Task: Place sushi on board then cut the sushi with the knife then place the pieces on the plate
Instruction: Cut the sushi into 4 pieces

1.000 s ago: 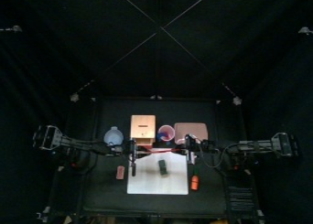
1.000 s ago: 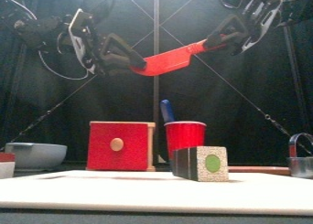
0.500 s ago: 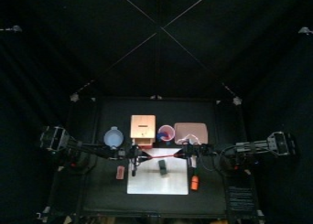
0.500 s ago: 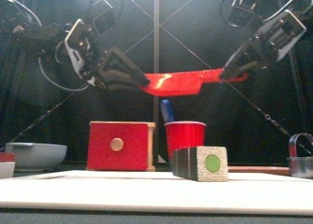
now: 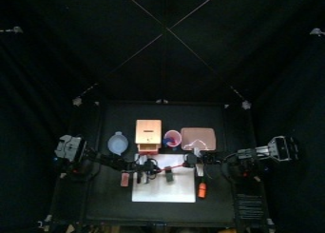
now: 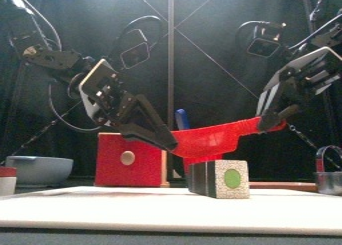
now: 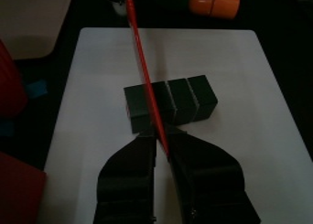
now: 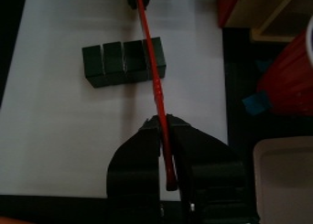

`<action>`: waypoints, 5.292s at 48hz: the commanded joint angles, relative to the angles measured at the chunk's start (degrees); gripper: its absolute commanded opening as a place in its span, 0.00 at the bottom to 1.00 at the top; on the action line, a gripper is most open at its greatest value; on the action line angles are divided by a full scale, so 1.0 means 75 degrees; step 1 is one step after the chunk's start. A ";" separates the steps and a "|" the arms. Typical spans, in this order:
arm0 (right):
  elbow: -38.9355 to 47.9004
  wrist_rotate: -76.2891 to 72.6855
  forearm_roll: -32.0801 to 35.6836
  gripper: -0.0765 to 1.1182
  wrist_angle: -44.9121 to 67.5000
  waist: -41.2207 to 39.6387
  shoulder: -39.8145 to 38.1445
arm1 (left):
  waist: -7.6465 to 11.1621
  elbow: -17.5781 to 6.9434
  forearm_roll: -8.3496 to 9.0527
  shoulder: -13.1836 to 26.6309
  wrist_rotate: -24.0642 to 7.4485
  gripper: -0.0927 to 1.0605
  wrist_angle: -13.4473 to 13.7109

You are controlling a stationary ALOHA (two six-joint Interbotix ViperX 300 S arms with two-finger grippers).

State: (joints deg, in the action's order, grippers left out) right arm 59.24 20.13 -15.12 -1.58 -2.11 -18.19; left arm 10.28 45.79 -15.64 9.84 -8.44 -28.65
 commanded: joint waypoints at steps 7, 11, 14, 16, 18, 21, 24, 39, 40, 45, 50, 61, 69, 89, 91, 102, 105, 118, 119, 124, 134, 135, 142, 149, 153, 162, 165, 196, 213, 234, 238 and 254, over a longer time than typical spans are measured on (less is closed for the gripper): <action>-0.0059 -0.0047 -0.0070 0.37 0.0105 -0.0047 -0.0047 | 0.0176 -0.0164 0.0012 -0.0258 0.0000 0.54 0.0234; -0.0035 -0.0047 -0.0082 0.37 0.0117 -0.0012 -0.0047 | 0.0176 -0.0199 0.0000 -0.0281 0.0023 0.54 0.0375; -0.0012 -0.0047 -0.0105 0.37 0.0129 0.0000 -0.0023 | 0.0176 -0.0199 0.0012 -0.0281 0.0023 0.54 0.0480; 0.0000 -0.0047 -0.0105 0.37 0.0129 0.0000 0.0012 | 0.0176 -0.0199 0.0012 -0.0270 0.0023 0.54 0.0504; 0.0000 -0.0059 -0.0117 0.37 0.0129 0.0000 0.0023 | 0.0188 -0.0199 0.0012 -0.0281 0.0023 0.54 0.0516; 0.0035 -0.0059 -0.0164 0.37 0.0129 0.0047 0.0023 | 0.0188 -0.0199 0.0012 -0.0281 0.0023 0.54 0.0516; 0.0047 -0.0059 -0.0188 0.37 0.0129 0.0047 0.0012 | 0.0199 -0.0199 0.0000 -0.0281 0.0035 0.54 0.0527; 0.0094 -0.0047 -0.0234 0.37 0.0129 0.0059 0.0070 | 0.0199 -0.0187 0.0000 -0.0199 0.0023 0.54 0.0527; 0.0094 -0.0047 -0.0234 0.37 0.0129 0.0059 0.0094 | 0.0199 -0.0199 0.0012 -0.0164 0.0023 0.54 0.0527; 0.0105 -0.0059 -0.0234 0.37 0.0129 0.0070 0.0234 | 0.0199 -0.0199 0.0000 -0.0117 0.0035 0.54 0.0539; 0.0094 -0.0059 -0.0234 0.37 0.0129 0.0082 0.0363 | 0.0199 -0.0199 0.0000 -0.0117 0.0047 0.54 0.0609; 0.0070 -0.0047 -0.0234 0.37 0.0223 0.0082 0.0680 | 0.0199 -0.0199 -0.0141 0.0047 0.0035 0.54 0.0867; 0.0035 -0.0047 -0.0234 0.37 0.0398 0.0070 0.1113 | 0.0188 -0.0211 -0.0375 0.0352 0.0047 0.54 0.1207; -0.0469 -0.0035 0.0199 0.37 0.0293 0.0094 0.1395 | 0.0035 -0.0152 -0.0715 0.0105 -0.0012 0.54 0.1324; -0.0504 -0.0035 0.0246 0.37 0.0199 0.0176 0.1301 | 0.0035 -0.0141 -0.0703 0.0035 0.0000 0.54 0.1336; -0.0621 -0.0035 0.0504 0.37 0.0129 0.0223 0.0773 | 0.0035 -0.0094 -0.0703 -0.0352 0.0000 0.54 0.1324; -0.0633 -0.0035 0.0598 0.37 0.0117 0.0223 0.0621 | 0.0023 -0.0070 -0.0703 -0.0492 -0.0012 0.54 0.1324; -0.0586 -0.0047 0.0715 0.37 -0.0316 0.0270 0.0070 | -0.0152 0.0234 -0.0715 -0.1031 0.0000 0.57 0.1242; -0.0586 -0.0047 0.0691 0.37 -0.0375 0.0270 0.0059 | -0.0164 0.0258 -0.0715 -0.1055 0.0000 0.57 0.1242; -0.0586 -0.0047 0.0680 0.37 -0.0656 0.0270 -0.0059 | -0.0199 0.0316 -0.0715 -0.1148 0.0000 0.62 0.1172; -0.0598 -0.0047 0.0656 0.37 -0.0938 0.0281 -0.0258 | -0.0258 0.0375 -0.0715 -0.1207 0.0000 0.77 0.0879; -0.0586 -0.0047 0.0668 0.37 -0.0949 0.0281 -0.0270 | -0.0258 0.0375 -0.0703 -0.1207 0.0000 0.79 0.0832; -0.0574 -0.0047 0.0680 0.37 -0.0961 0.0281 -0.0293 | -0.0246 0.0445 -0.0715 -0.1172 0.0000 0.84 0.0211; -0.0563 -0.0047 0.0680 0.37 -0.0961 0.0281 -0.0293 | -0.0164 0.0457 -0.0703 -0.0984 -0.0023 0.84 -0.0844; -0.0563 -0.0047 0.0680 0.37 -0.0961 0.0281 -0.0293 | -0.0105 0.0469 -0.0703 -0.0773 -0.0035 0.84 -0.1289; -0.0563 -0.0047 0.0691 0.37 -0.0949 0.0281 -0.0293 | -0.0094 0.0363 -0.0621 -0.0422 -0.0035 0.83 -0.1359; -0.0563 -0.0047 0.0668 0.37 -0.0949 0.0270 -0.0293 | -0.0094 0.0352 -0.0633 -0.0422 -0.0035 0.83 -0.1359; -0.0551 -0.0047 0.0656 0.37 -0.0961 0.0270 -0.0117 | -0.0129 0.0352 -0.0645 -0.0504 -0.0023 0.57 -0.1359; -0.0598 -0.0047 0.0691 0.37 -0.0961 0.0281 0.0047 | -0.0023 0.0340 -0.0621 -0.0527 -0.0035 0.58 -0.1336; -0.0645 -0.0035 0.0715 0.37 -0.0949 0.0258 0.0047 | -0.0023 0.0293 -0.0551 -0.0445 -0.0152 0.65 -0.1313; -0.0633 -0.0047 0.0715 0.37 -0.0949 0.0258 0.0047 | -0.0023 0.0293 -0.0551 -0.0434 -0.0152 0.65 -0.1301; -0.0668 -0.0047 0.0715 0.37 -0.0949 0.0246 0.0047 | -0.0082 0.0105 -0.0562 -0.0328 -0.0152 0.64 -0.0586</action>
State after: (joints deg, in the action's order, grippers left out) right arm 55.55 19.86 -9.76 -8.88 -0.18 -17.23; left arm 10.02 48.25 -19.95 8.00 -9.49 -33.40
